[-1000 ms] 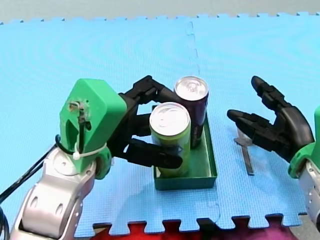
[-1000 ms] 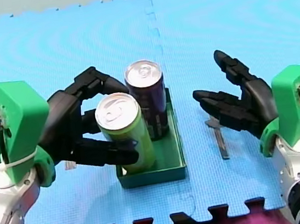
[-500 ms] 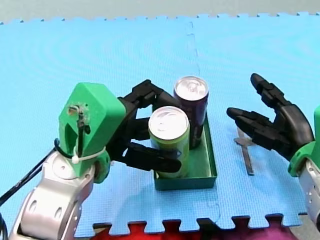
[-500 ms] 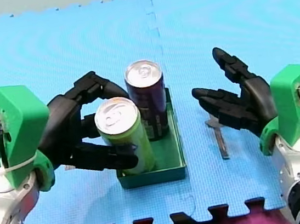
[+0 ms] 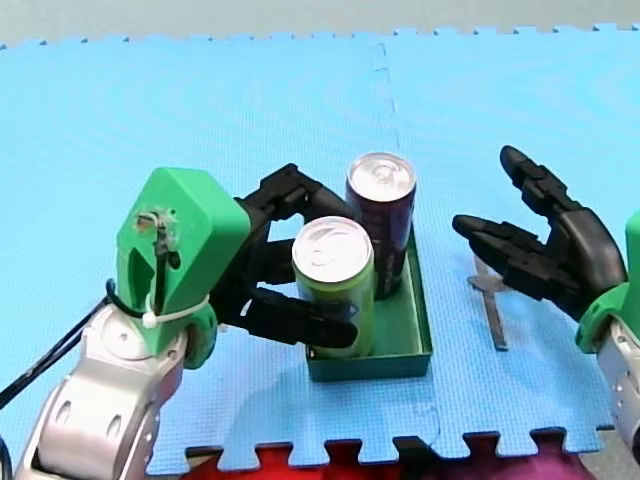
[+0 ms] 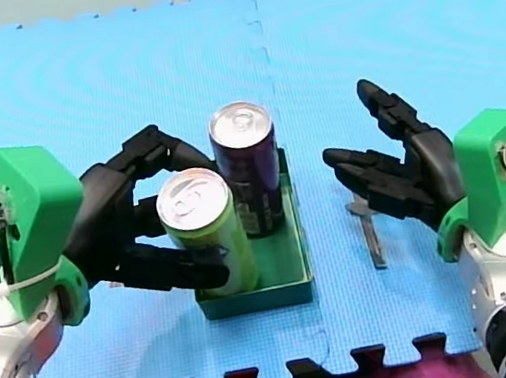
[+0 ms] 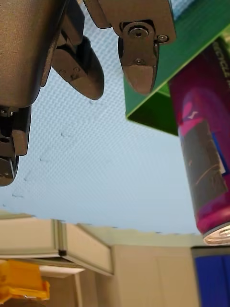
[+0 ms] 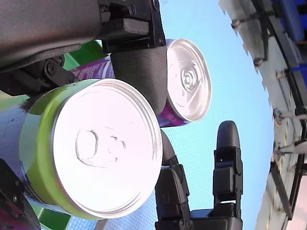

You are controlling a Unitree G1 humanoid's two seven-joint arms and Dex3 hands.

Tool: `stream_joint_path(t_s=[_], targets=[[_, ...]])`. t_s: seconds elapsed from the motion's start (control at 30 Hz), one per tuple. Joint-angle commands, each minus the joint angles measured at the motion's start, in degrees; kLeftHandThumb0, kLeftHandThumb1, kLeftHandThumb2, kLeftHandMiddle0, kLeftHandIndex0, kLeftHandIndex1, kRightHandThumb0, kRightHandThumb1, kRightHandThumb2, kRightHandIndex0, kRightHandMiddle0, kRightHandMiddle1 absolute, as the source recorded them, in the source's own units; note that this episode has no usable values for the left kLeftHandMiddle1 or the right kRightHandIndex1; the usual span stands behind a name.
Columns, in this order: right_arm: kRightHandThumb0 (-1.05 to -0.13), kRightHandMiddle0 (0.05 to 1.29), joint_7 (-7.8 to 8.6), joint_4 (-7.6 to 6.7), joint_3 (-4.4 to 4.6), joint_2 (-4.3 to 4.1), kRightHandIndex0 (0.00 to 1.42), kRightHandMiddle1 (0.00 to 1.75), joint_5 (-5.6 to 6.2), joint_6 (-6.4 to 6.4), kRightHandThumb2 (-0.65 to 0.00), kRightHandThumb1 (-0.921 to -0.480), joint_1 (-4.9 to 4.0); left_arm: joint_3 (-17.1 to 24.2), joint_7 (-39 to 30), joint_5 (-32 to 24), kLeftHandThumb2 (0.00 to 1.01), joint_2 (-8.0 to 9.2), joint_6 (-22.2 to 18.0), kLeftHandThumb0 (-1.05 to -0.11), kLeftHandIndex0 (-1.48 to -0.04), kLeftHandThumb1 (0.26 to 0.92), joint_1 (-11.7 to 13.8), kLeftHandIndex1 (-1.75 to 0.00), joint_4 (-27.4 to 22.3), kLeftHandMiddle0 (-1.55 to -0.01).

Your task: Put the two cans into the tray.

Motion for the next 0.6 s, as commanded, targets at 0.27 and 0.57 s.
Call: stream_joint_path(t_s=[0.27,0.57], targets=[[-1.048,0.11,0.65,-0.81,0.07,0.32,0.64,0.00,0.28,-0.58,-0.292,-0.921,0.59,-0.81,1.28,2.05,0.13,0.29,1.41,-0.204,-0.53,0.721,-0.19,-1.75,-0.05,-0.89],[-1.048,0.10,0.68,-1.40,0.15,0.55,0.64,0.00,0.33,-0.65,-0.293,-0.921,1.12,-2.06,2.99,4.08,0.14,-0.56,4.89,-0.203,-0.53,0.710,-1.27,-1.75,-1.09,-0.89]])
